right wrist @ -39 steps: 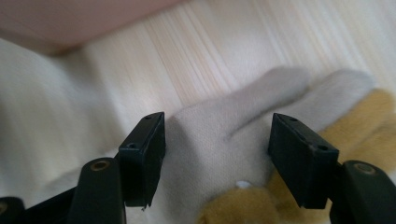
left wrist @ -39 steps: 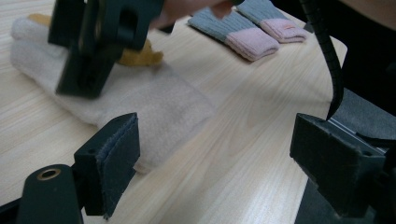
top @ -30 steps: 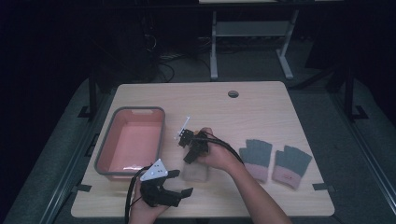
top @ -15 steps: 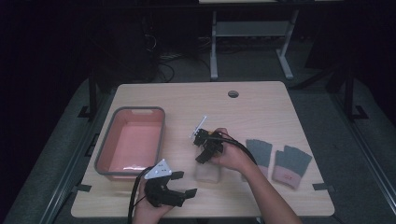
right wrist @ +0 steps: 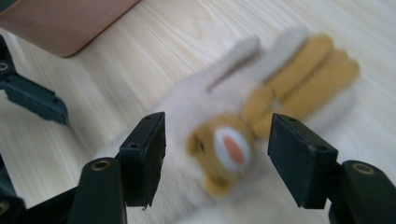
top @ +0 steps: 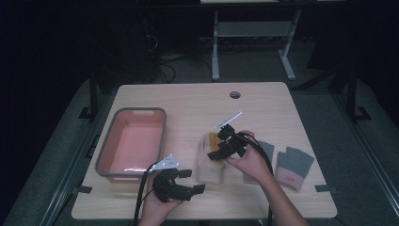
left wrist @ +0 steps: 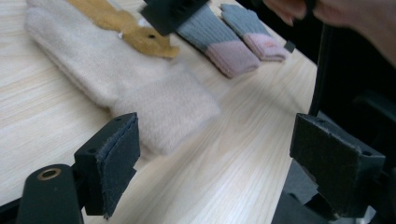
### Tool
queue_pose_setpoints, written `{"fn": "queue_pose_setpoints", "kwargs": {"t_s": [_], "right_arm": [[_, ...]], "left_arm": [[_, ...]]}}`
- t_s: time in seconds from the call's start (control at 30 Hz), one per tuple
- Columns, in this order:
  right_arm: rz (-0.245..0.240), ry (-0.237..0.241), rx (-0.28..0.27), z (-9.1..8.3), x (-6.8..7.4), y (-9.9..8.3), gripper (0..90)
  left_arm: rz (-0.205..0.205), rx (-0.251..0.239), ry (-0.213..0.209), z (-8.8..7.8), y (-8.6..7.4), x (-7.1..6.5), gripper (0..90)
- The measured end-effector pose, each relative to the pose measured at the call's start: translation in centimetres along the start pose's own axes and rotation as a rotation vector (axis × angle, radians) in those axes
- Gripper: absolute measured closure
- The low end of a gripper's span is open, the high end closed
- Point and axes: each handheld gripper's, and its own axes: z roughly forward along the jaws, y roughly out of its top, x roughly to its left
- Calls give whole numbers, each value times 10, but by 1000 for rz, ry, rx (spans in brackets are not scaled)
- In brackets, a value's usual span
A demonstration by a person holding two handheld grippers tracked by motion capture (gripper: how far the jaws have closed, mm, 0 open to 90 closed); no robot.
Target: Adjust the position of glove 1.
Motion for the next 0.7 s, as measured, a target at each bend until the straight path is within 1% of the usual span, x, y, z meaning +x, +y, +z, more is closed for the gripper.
{"fn": "queue_pose_setpoints", "kwargs": {"t_s": [0.03, 0.07, 0.13, 0.27, 0.33, 0.4, 0.43, 0.57, 0.6, 0.63, 0.7], "right_arm": [[16, 1, -5, -1, -2, -4, 359], [28, -4, -10, -2, -4, -8, 358], [65, -2, -27, -5, -8, -16, 354], [134, 18, -49, -6, -13, -30, 345], [147, 24, -60, -5, -14, -35, 344], [168, 47, -55, -2, -17, -40, 349], [183, 56, -55, -1, -17, -42, 349], [228, 68, -59, 4, -19, -51, 349], [249, 77, -65, 4, -20, -53, 354], [260, 88, -70, 5, -21, -54, 360], [285, 114, -87, 6, -22, -57, 372]], "left_arm": [[-14, 4, 1, 2, 2, 1, 160], [-22, 22, 7, 4, 4, 3, 160], [-50, 27, 20, 8, 7, 6, 160], [-96, 40, 23, 16, 14, 11, 165], [-114, 60, 21, 20, 17, 15, 165], [-134, 73, 31, 23, 18, 18, 165], [-149, 80, 30, 25, 19, 20, 165], [-201, 99, 22, 30, 20, 28, 165], [-209, 102, 16, 31, 21, 29, 165], [-222, 102, 11, 33, 21, 29, 165], [-235, 110, 7, 36, 22, 33, 165]]}}
